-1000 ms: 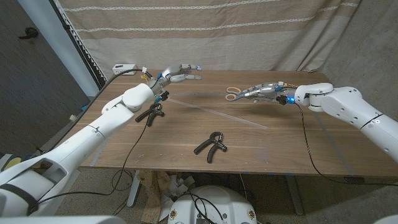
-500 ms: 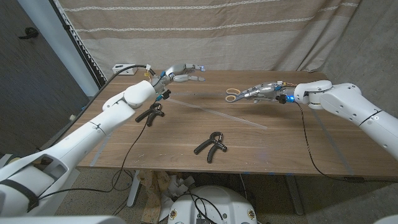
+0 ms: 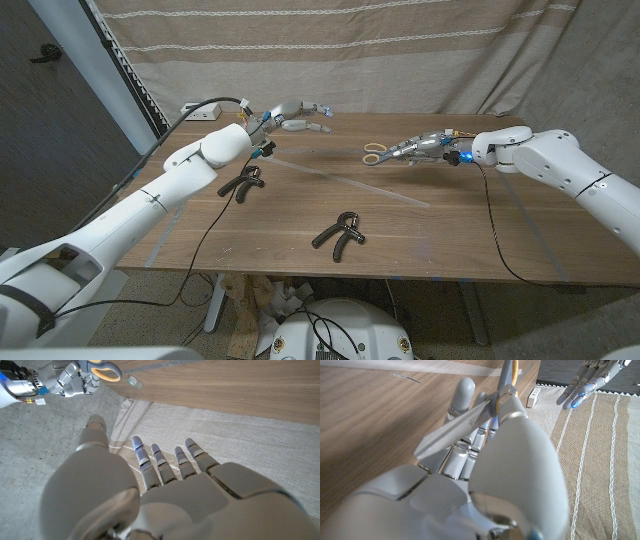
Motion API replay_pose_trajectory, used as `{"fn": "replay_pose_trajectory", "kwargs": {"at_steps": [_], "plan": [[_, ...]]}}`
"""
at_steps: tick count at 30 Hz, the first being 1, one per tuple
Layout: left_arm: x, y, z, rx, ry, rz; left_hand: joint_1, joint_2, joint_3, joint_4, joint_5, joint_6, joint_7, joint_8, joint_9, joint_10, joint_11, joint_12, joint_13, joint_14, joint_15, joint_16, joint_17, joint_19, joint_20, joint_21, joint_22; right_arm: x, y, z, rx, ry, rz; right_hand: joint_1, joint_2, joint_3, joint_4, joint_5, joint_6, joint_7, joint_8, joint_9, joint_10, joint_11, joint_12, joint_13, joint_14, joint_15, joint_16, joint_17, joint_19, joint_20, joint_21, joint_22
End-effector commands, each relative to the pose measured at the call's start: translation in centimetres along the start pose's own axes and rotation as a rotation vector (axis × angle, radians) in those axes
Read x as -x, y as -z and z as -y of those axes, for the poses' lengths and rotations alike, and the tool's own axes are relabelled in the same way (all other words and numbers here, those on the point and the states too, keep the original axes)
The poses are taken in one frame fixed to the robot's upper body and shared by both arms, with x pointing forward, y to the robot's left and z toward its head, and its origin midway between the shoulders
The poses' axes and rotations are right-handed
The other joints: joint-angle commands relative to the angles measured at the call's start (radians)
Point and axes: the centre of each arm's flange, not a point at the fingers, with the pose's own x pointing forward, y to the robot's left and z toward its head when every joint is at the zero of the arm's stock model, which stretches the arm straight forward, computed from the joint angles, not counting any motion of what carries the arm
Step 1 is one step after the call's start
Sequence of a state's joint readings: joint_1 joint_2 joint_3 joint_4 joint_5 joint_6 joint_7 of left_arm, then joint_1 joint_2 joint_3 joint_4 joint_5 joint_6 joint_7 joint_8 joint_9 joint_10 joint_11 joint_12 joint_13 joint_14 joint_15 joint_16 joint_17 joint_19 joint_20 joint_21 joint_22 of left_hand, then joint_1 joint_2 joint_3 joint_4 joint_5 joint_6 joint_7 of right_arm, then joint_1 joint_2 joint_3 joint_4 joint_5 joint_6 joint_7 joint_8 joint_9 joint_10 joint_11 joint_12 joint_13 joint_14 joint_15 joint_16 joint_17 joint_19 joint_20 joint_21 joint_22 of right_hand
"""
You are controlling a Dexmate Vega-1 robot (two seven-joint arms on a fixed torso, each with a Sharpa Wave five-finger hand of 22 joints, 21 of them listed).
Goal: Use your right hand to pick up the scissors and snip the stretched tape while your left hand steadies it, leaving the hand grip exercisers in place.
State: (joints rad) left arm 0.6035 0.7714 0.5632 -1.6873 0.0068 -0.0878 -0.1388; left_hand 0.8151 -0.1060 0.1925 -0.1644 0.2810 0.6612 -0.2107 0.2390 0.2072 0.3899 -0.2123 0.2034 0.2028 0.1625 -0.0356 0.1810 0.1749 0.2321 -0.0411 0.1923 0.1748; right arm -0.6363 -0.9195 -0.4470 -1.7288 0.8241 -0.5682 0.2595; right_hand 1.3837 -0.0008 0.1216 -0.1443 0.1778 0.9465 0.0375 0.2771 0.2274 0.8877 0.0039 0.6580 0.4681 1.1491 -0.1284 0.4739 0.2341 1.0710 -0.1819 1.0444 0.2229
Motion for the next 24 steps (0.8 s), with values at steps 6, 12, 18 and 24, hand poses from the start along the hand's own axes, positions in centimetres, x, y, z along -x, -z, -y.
{"fn": "replay_pose_trajectory", "kwargs": {"at_steps": [6,12,18,24], "plan": [[-0.2,-1.7,-0.6,-0.155,0.002,-0.032,0.018,0.000,0.007,0.003,-0.007,0.028,0.008,0.012,0.004,-0.002,-0.003,0.002,0.002,-0.006,-0.155,0.000,0.001,0.004,-0.083,0.003,0.002,-0.1,-0.2,0.2,0.009,-0.007,-0.005,0.171,0.155,0.005,-0.003,0.005,0.001,0.005,-0.004,0.003,0.005,0.003,-0.004,-0.001,0.106,-0.105,0.004,0.003,-0.009,-0.046,0.013,-0.002],[-0.3,-2.0,0.3,-0.180,-0.002,-0.027,0.024,0.001,0.009,0.007,-0.015,0.053,0.046,0.018,0.004,0.015,-0.001,0.010,0.003,-0.001,-0.161,0.004,0.001,0.009,-0.088,0.005,0.002,-0.2,0.2,0.2,-0.003,-0.017,-0.001,0.171,0.156,0.006,-0.003,0.005,0.000,0.003,-0.007,0.003,0.004,0.001,-0.007,-0.003,0.105,-0.105,0.004,0.003,-0.011,-0.046,0.016,-0.005],[-0.3,-2.7,0.9,-0.282,-0.034,-0.050,0.023,-0.002,0.008,0.009,-0.018,0.045,0.037,0.013,0.003,0.017,-0.002,0.011,0.003,0.000,-0.162,0.004,0.001,0.011,-0.090,0.005,0.002,-0.2,0.3,0.2,-0.007,-0.012,-0.004,0.171,0.155,0.006,-0.003,0.004,0.002,0.004,-0.008,0.003,0.004,0.004,-0.009,-0.004,0.105,-0.105,0.003,0.002,-0.012,-0.046,0.019,-0.007],[-0.5,-3.3,1.0,-0.333,-0.041,-0.046,0.020,-0.007,0.005,0.012,-0.021,0.051,0.043,0.013,0.003,0.021,-0.002,0.012,0.003,0.003,-0.167,0.005,0.001,0.013,-0.093,0.006,0.002,-0.4,0.3,0.1,-0.011,-0.021,0.001,0.171,0.155,0.006,-0.003,0.004,0.002,0.003,-0.009,0.003,0.006,0.000,-0.010,-0.005,0.104,-0.105,0.003,0.002,-0.013,-0.046,0.021,-0.009]]}}
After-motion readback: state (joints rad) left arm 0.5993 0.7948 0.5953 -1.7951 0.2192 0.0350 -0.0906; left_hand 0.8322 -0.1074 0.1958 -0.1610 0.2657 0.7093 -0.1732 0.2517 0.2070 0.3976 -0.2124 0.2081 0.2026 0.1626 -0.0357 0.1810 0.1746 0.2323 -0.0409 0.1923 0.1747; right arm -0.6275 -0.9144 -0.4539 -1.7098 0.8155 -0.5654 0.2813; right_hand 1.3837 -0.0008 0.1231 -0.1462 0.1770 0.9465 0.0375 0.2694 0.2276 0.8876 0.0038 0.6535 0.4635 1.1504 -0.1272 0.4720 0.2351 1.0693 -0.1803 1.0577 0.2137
